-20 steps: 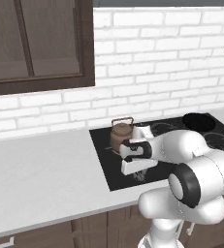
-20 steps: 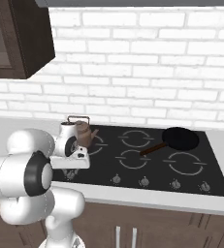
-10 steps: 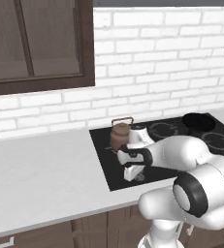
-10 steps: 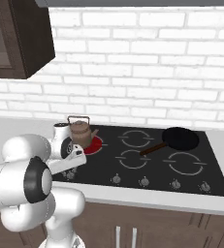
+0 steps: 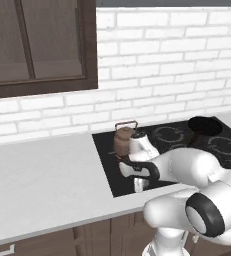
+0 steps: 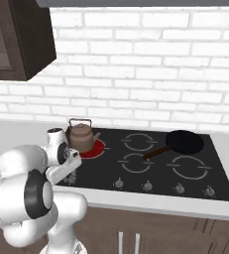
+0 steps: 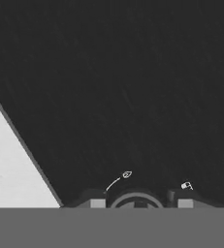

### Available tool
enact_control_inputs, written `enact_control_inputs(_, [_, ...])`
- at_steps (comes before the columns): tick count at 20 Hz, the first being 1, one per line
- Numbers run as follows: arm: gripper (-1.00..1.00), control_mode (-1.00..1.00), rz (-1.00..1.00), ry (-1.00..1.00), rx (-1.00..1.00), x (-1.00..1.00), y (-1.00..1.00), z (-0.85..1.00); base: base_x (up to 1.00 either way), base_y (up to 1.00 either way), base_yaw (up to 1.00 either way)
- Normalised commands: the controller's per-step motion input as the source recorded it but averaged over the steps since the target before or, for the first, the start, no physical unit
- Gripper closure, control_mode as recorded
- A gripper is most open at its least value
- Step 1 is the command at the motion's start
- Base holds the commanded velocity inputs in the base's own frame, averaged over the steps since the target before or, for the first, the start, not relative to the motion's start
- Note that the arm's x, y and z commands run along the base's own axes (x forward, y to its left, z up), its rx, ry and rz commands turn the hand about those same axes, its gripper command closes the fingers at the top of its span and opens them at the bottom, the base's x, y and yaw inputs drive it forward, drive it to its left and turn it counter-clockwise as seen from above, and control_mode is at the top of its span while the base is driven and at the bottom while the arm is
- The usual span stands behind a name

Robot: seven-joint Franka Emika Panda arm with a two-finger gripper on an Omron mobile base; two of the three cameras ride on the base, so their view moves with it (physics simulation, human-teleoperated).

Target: Pick the kettle from the counter and place it on a stove burner. Then turn the burner on.

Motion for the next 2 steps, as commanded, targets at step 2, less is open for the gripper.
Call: enact_control_inputs(2, [1.0,-1.0,0.3,-0.17,0.0,-0.23,0.0,0.38,0.0,0.0,0.0])
